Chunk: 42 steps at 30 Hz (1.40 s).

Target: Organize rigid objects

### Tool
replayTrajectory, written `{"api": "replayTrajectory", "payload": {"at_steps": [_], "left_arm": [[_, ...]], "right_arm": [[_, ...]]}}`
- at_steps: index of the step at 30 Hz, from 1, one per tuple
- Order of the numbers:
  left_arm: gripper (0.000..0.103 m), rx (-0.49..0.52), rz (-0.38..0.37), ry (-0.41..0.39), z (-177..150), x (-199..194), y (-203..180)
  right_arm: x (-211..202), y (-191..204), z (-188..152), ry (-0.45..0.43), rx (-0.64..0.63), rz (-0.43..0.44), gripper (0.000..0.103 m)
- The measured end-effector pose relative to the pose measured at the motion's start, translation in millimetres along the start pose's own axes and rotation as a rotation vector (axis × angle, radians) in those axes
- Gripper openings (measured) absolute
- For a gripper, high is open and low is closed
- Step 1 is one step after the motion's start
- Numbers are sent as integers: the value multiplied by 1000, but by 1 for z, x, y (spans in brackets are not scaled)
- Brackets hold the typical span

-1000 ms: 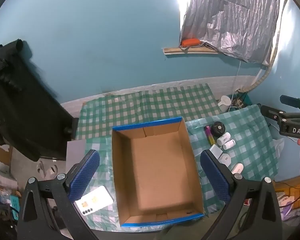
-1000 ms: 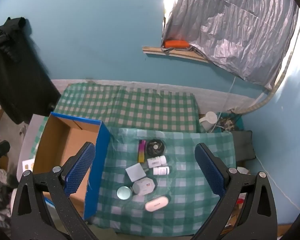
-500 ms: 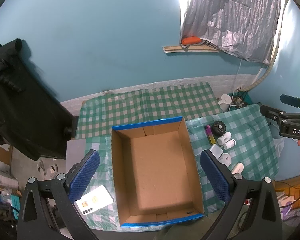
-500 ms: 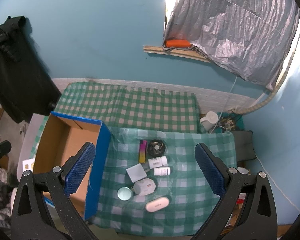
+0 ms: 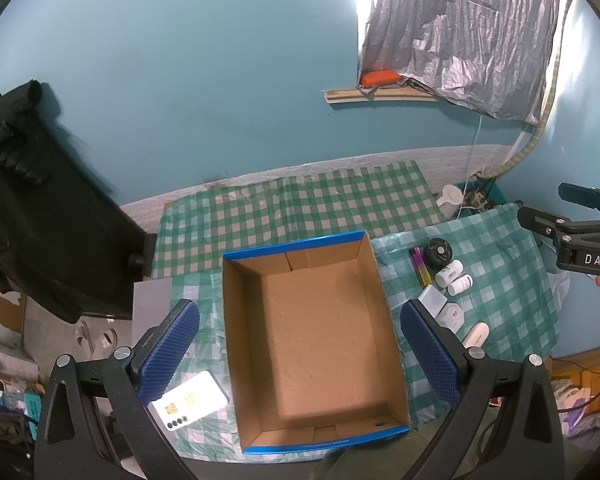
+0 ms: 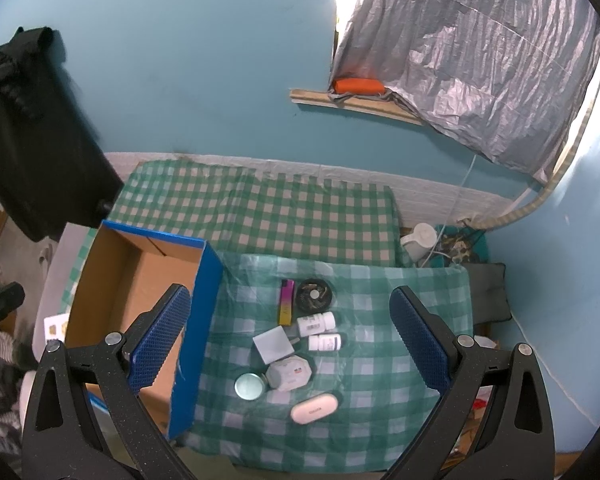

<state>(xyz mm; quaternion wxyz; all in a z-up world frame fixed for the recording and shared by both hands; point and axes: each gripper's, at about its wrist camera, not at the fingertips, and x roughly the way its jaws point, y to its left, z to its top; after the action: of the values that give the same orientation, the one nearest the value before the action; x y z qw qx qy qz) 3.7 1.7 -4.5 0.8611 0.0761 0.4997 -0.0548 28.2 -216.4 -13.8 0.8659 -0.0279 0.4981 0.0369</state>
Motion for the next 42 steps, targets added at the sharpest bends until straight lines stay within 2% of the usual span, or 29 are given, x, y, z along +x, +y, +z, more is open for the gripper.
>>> {"api": "replayTrajectory", "payload": {"at_steps": [42], "left_arm": [[101, 6, 8, 3, -3, -1, -4]], "right_arm": [[1, 2, -8, 14, -8, -2, 99]]}}
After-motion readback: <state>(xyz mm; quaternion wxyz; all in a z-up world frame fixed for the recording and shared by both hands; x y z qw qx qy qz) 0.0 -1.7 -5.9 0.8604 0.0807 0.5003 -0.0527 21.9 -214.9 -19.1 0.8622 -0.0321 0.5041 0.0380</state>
